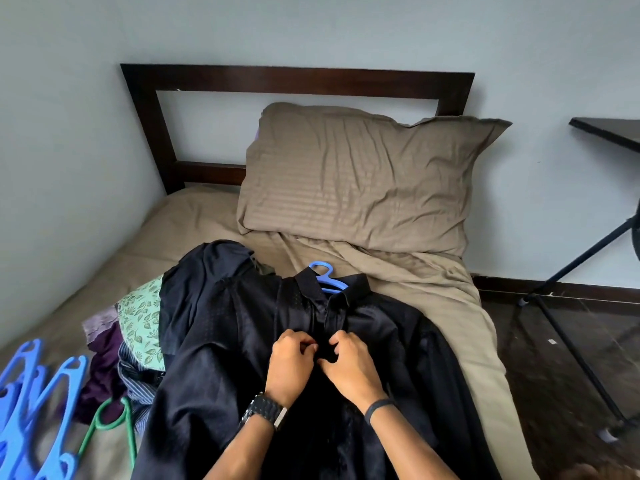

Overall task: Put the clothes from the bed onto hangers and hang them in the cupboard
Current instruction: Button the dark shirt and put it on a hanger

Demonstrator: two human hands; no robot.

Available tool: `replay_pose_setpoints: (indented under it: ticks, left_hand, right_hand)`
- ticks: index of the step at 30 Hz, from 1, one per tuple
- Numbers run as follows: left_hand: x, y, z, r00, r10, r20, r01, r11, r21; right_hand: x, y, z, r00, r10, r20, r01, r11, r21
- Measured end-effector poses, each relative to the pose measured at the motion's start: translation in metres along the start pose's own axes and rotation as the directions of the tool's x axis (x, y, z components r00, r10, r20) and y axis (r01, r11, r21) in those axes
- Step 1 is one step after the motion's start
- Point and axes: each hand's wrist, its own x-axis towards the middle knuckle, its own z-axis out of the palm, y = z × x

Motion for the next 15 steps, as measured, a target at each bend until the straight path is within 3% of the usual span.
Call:
replay_pose_setpoints:
  ticks: [7, 15]
  left_hand:
    - [0.002, -0.004, 0.000, 0.999, -0.039, 0.027, 0.042, 0.991, -0.130]
    - [0.000, -0.011, -0.002, 0.986, -0.102, 0.135, 0.142, 0.931, -0.337]
  right_hand:
    - [0.008, 0.003, -0.010, 0.992, 0.107, 0.074, -0.111, 0.993, 0.050]
    - [0.021, 0.011, -0.030, 0.903, 0.098, 0.419, -0.177, 0.972, 0.154]
